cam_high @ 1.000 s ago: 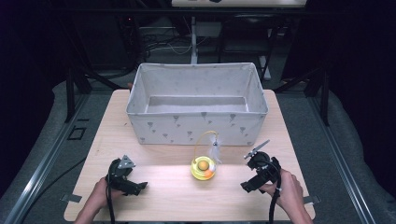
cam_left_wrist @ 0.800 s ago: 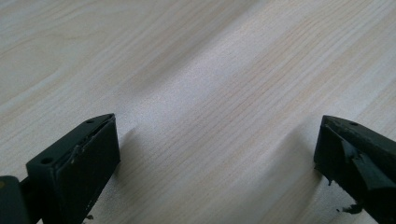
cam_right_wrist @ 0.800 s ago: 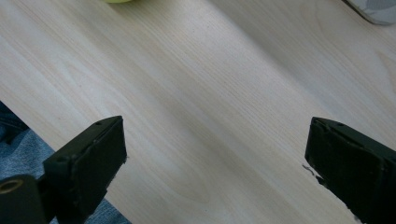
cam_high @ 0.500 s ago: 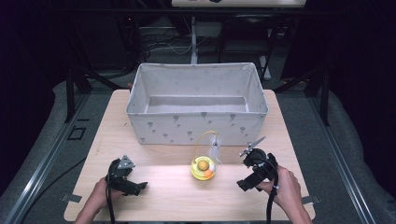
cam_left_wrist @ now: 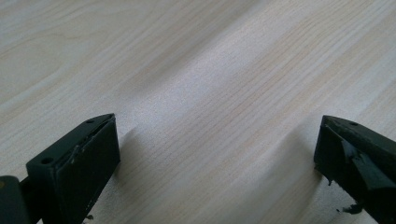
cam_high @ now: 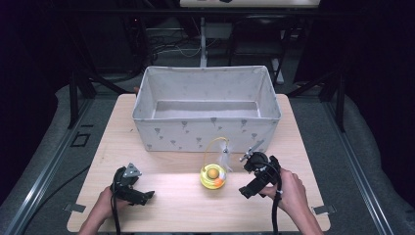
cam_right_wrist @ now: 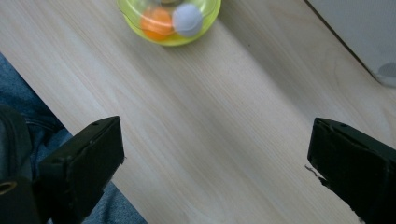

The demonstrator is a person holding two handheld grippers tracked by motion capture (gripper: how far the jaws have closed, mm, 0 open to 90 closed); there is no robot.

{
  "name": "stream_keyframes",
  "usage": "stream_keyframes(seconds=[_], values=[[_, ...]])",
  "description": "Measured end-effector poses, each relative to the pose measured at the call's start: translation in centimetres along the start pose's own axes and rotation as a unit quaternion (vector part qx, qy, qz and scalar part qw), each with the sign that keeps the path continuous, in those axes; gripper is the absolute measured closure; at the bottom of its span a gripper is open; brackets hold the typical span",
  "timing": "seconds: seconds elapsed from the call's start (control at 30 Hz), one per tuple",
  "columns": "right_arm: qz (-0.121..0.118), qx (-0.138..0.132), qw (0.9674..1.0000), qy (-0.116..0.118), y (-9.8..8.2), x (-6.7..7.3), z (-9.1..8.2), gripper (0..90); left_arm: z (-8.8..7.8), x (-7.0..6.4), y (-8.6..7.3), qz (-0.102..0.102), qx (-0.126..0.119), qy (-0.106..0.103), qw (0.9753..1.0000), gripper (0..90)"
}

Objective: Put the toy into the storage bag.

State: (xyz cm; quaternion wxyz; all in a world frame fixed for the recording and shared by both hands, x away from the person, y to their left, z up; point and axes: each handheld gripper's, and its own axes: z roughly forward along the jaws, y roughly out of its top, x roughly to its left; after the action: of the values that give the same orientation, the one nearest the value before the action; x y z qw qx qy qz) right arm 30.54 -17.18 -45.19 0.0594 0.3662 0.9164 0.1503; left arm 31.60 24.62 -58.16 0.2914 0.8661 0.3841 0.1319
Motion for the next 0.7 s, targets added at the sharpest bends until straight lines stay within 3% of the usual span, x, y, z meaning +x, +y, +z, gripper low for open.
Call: stream_keyframes(seconds=[0.33, 0.7], values=[[-0.01, -0.018, 0.9998, 0.007, 1.7, 0.5, -0.9, 2.8, 0.0, 0.0, 0.0, -0.001, -0.001, 0.0, 1.0, 0.2], [-0.035, -0.014, 0.9991, 0.021, 4.2, 1.1, -1.5, 1.5, 0.0, 0.0, 0.0, 0.0, -0.001, 0.0, 1.0, 0.2]])
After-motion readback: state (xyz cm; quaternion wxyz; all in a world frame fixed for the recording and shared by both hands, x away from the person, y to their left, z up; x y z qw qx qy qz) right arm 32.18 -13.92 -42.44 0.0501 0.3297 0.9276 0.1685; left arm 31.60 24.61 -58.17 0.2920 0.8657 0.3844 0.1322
